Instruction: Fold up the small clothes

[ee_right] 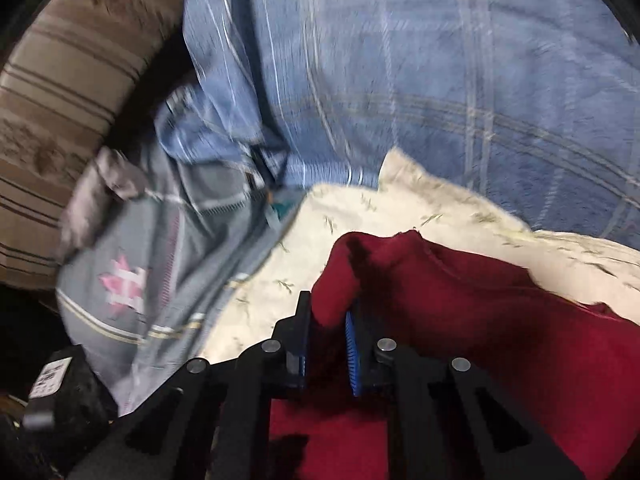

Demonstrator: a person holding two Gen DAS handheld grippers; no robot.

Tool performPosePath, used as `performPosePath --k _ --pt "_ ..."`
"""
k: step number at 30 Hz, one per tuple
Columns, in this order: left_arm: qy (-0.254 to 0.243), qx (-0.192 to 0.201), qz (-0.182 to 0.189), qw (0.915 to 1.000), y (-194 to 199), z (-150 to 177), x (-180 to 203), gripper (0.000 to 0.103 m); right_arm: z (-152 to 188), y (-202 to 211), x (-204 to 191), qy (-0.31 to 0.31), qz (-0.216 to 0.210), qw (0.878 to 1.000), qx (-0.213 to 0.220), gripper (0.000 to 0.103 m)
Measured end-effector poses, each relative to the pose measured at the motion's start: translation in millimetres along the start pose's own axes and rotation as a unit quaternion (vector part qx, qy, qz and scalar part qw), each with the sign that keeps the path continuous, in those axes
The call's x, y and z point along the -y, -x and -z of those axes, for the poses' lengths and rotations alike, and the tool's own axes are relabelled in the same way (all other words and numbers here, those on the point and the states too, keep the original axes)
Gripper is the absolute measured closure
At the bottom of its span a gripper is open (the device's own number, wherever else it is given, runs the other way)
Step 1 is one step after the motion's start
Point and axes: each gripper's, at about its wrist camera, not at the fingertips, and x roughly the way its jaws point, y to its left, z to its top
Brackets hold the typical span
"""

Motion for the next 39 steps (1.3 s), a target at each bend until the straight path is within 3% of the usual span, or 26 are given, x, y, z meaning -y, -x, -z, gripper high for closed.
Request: performPosePath --k 3,7,14,24,32,33,36,38,39 --pt "-0.019 0.009 0.006 0.9998 14 -2 20 0.070 5 29 10 -0.018 -0.014 0.999 0.025 0.089" --pt "-0.060 0.024 0.006 0.9979 28 -1 52 0.074 13 61 32 -0.046 -0.029 0.997 0.049 0.090" --pt "-0.103 0.019 0.056 0.9929 33 2 114 0.077 25 109 76 -0.069 -0.012 0.994 0.081 0.090" --pt "-0.145 -0.036 0.119 0.9816 -18 20 202 0.080 55 152 157 -0.108 0.042 0.989 0.092 0.094" --pt "-0.149 -0.063 0.120 0.9795 -57 32 241 0.080 81 148 219 -0.159 0.069 0.981 0.086 0.094" --pt "-0.142 -0.069 0.123 0.9797 -63 33 241 0.074 82 140 223 -0.159 0.083 0.981 0.075 0.094" --pt "-0.144 -0.083 0.166 0.9721 -61 35 242 0.043 90 126 234 -0.180 0.084 0.978 0.058 0.081" --pt "-0.169 -0.093 0.177 0.9652 -47 33 239 0.040 97 142 239 -0.214 0.070 0.971 0.075 0.058" --pt "-0.180 -0.090 0.176 0.9636 -38 32 234 0.040 101 151 238 -0.223 0.060 0.969 0.084 0.051"
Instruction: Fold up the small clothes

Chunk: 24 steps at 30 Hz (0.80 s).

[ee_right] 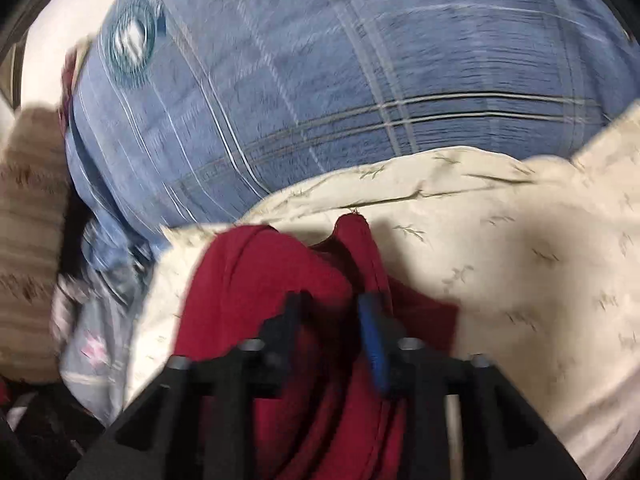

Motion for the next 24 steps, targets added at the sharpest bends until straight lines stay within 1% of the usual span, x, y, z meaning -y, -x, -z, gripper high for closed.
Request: performPosePath --k 1,2,3,4,6,7,8,9,10,11,12,13,14,16,17,18,19,20,21,22,23,24 --pt "-0.011 0.004 -0.003 0.9999 13 5 -1 0.038 4 14 0 -0.008 -0.018 1.000 0.008 0.040" --pt "-0.017 0.011 -0.009 0.9998 23 9 -5 0.036 7 22 0 -0.010 -0.026 1.000 0.013 0.032" --pt "-0.019 0.020 -0.016 0.9995 33 14 -9 0.033 13 32 -3 -0.010 -0.036 0.999 0.021 0.030" --pt "-0.015 0.029 -0.032 0.9989 43 20 -16 0.032 19 38 -6 -0.007 -0.043 0.999 0.021 0.027" --pt "-0.006 0.038 -0.068 0.9969 51 27 -33 0.032 30 38 -12 -0.001 -0.053 0.999 0.006 0.025" --pt "-0.002 0.039 -0.078 0.9962 51 29 -40 0.032 34 35 -13 -0.001 -0.058 0.998 -0.007 0.025" --pt "0.007 0.036 -0.087 0.9955 50 32 -46 0.032 39 26 -15 -0.004 -0.062 0.998 -0.025 0.025" --pt "0.016 0.032 -0.091 0.9952 48 34 -51 0.032 41 19 -16 -0.006 -0.061 0.998 -0.035 0.025" --pt "0.026 0.029 -0.092 0.9950 45 38 -57 0.032 43 10 -17 -0.006 -0.048 0.998 -0.043 0.026" --pt "0.030 0.026 -0.093 0.9949 42 39 -59 0.032 45 3 -16 -0.008 -0.031 0.998 -0.049 0.034" --pt "0.031 0.021 -0.098 0.9945 38 39 -58 0.032 46 -2 -16 -0.009 -0.020 0.999 -0.049 0.058" --pt "0.029 0.018 -0.104 0.9939 35 39 -57 0.032 47 -1 -21 0.002 -0.013 0.999 -0.043 0.081" --pt "0.027 0.018 -0.105 0.9939 38 42 -56 0.032 47 4 -28 0.023 -0.011 0.999 -0.038 0.086" --pt "0.020 0.027 -0.104 0.9940 42 43 -51 0.032 51 26 -41 0.065 0.005 0.998 -0.007 0.088" --pt "0.016 0.031 -0.107 0.9936 44 46 -50 0.032 54 35 -42 0.074 0.010 0.997 0.004 0.089" --pt "0.012 0.032 -0.115 0.9928 43 46 -50 0.032 57 42 -40 0.077 0.024 0.997 0.013 0.090" --pt "0.012 0.031 -0.120 0.9923 42 51 -51 0.032 60 44 -36 0.082 0.047 0.995 0.021 0.099" --pt "0.013 0.029 -0.123 0.9919 39 51 -51 0.032 63 39 -32 0.088 0.077 0.993 0.021 0.099" --pt "0.016 0.026 -0.124 0.9918 34 51 -52 0.032 65 33 -27 0.085 0.086 0.993 0.012 0.099" --pt "0.018 0.023 -0.125 0.9918 28 50 -55 0.032 68 28 -22 0.078 0.081 0.994 0.006 0.098" --pt "0.017 0.020 -0.127 0.9916 24 48 -55 0.032 69 30 -22 0.077 0.077 0.994 0.012 0.096" --pt "0.014 0.020 -0.129 0.9913 21 47 -54 0.032 70 37 -25 0.077 0.073 0.994 0.019 0.090"
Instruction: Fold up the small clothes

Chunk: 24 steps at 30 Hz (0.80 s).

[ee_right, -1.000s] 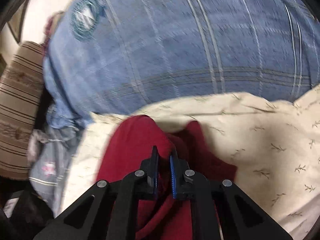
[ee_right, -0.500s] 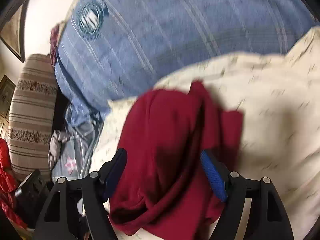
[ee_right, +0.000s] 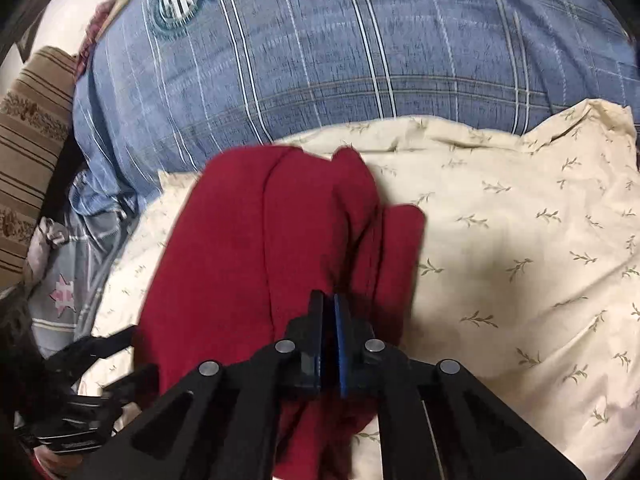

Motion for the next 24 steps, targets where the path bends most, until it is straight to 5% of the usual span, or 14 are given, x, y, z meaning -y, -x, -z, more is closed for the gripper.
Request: performPosePath --k 1,3,4,5,7,11,16,21,24 --pt "-0.003 0.001 -0.004 1.0000 -1 0 0 0.031 0 10 -3 0.000 -0.005 1.000 0.007 0.087" --pt "-0.003 0.002 -0.006 1.0000 -3 -2 1 0.029 -1 35 -13 0.004 -0.027 0.999 0.025 0.063" --pt "-0.002 0.002 -0.005 1.0000 -3 -2 0 0.028 0 45 -20 0.007 -0.044 0.998 0.034 0.042" --pt "-0.001 0.001 -0.005 1.0000 -4 -2 0 0.028 -1 48 -26 0.010 -0.053 0.998 0.037 0.040" --pt "0.001 0.001 -0.007 1.0000 -6 -2 1 0.027 6 49 -43 0.036 -0.073 0.996 0.033 0.046" --pt "-0.001 -0.002 -0.012 0.9999 -4 -1 1 0.027 30 8 -48 0.064 0.011 0.998 -0.025 0.101" --pt "-0.013 0.000 -0.026 0.9996 1 1 -1 0.023 48 12 -30 0.034 0.002 0.999 -0.019 0.102" --pt "-0.009 0.013 -0.030 0.9994 5 0 -3 0.023 39 30 -40 0.037 0.008 0.999 0.001 0.089" --pt "-0.006 0.015 -0.027 0.9995 3 -2 -6 0.023 29 40 -46 0.025 -0.007 0.999 0.032 0.069"
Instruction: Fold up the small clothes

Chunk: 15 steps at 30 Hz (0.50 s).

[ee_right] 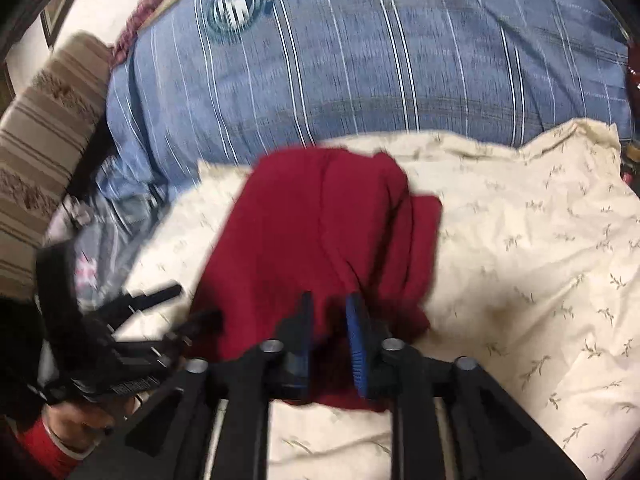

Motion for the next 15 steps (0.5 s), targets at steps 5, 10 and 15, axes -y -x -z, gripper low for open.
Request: performPosePath --k 5,10,15 --pt "0.015 0.006 0.007 0.9998 -3 -4 -8 0.020 -13 -19 -4 0.007 0.007 1.000 0.004 0.052" --pt "0.013 0.006 0.012 0.9998 -6 -6 -9 0.019 -8 -43 13 -0.020 0.039 0.999 -0.018 0.052" --pt "0.023 0.009 0.016 0.9995 -4 -10 -10 0.020 -3 -49 21 -0.022 0.004 0.999 -0.029 0.078"
